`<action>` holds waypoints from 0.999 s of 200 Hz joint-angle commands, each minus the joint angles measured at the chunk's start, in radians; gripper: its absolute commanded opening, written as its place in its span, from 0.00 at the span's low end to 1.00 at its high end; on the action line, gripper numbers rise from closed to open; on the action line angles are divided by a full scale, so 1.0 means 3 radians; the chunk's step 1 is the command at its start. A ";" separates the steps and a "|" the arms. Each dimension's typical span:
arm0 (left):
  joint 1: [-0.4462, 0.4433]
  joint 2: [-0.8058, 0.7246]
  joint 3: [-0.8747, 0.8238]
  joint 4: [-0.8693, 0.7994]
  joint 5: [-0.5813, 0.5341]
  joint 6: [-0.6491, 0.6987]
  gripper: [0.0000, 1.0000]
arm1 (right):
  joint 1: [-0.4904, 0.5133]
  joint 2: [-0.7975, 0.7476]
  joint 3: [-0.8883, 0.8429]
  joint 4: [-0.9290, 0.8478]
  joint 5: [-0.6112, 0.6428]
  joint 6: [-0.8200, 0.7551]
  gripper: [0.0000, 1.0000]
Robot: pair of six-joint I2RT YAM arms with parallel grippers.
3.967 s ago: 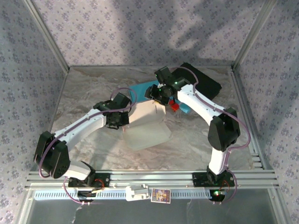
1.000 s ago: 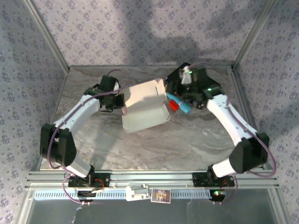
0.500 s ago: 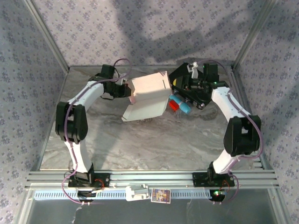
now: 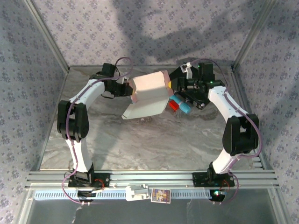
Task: Fold the paper box
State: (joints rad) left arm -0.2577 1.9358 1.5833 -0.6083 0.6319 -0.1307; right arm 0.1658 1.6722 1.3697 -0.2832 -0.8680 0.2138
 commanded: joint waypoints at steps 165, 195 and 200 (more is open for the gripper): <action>-0.0276 -0.0194 0.0058 -0.0182 -0.0221 0.0058 0.00 | 0.0763 -0.0024 0.0502 -0.0861 0.2379 -0.0707 0.33; -0.0302 -0.0217 0.0050 -0.0197 -0.0257 0.0057 0.00 | 0.0931 0.0097 0.0662 -0.1006 0.2919 -0.0673 0.33; -0.0307 -0.0220 0.0052 -0.0203 -0.0264 0.0057 0.00 | 0.0945 0.0111 0.0686 -0.1021 0.2970 -0.0669 0.32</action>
State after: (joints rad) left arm -0.3321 1.9224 1.5829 -0.6533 0.5323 -0.1238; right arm 0.4152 1.6749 1.5124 -0.5480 -0.1390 0.0292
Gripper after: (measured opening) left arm 0.077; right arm 0.331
